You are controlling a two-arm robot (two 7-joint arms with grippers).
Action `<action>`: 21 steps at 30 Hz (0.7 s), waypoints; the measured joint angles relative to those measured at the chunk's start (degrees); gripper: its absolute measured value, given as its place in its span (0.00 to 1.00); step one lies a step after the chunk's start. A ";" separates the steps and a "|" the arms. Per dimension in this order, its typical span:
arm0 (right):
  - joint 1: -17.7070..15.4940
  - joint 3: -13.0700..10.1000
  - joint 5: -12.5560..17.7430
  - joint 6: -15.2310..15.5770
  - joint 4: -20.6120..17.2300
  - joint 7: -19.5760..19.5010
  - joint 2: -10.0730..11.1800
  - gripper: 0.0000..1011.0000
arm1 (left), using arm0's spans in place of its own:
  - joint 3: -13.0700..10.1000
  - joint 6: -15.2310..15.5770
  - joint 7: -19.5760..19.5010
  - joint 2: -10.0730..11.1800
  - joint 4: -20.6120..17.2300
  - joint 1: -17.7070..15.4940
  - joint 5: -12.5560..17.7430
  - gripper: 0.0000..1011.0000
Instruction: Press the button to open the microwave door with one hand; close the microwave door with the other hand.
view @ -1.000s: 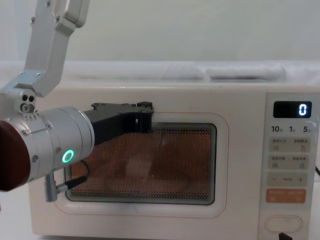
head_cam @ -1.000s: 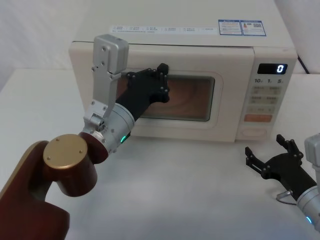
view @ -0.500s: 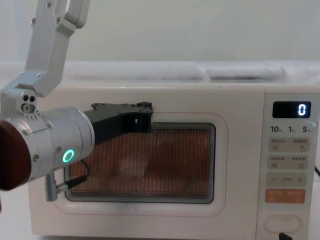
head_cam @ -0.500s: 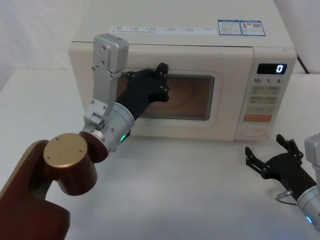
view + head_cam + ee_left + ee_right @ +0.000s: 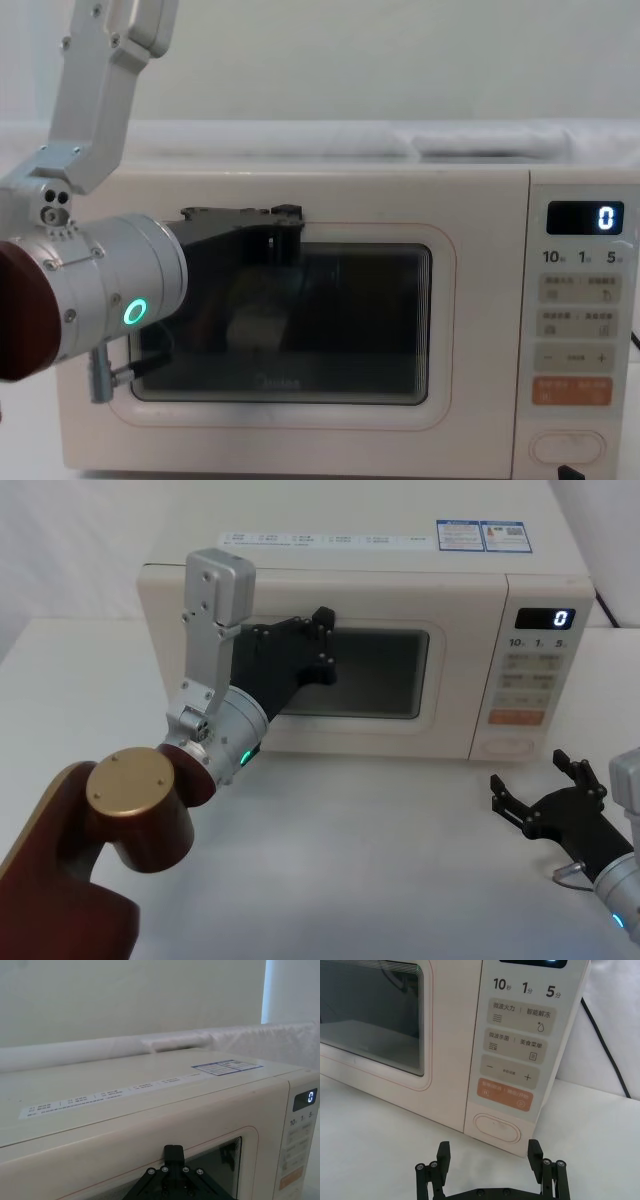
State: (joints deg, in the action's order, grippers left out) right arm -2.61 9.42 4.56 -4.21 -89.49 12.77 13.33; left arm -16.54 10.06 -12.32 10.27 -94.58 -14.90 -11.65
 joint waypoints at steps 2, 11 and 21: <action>0.00 0.00 0.00 0.00 0.00 0.00 0.01 0.99 | 0.22 0.30 0.07 -0.02 -0.64 0.51 -0.35 0.00; 0.00 0.00 0.00 0.00 0.00 0.00 0.00 0.99 | 1.01 1.01 0.08 0.59 -5.62 4.80 -2.68 0.00; 0.00 0.00 0.00 0.00 0.00 0.00 0.00 0.99 | 2.54 -0.23 1.07 2.30 -11.16 11.11 -3.74 0.10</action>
State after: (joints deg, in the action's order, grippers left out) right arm -2.61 9.42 4.56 -4.20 -89.49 12.77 13.33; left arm -14.00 9.83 -11.25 12.57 -105.75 -3.79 -15.40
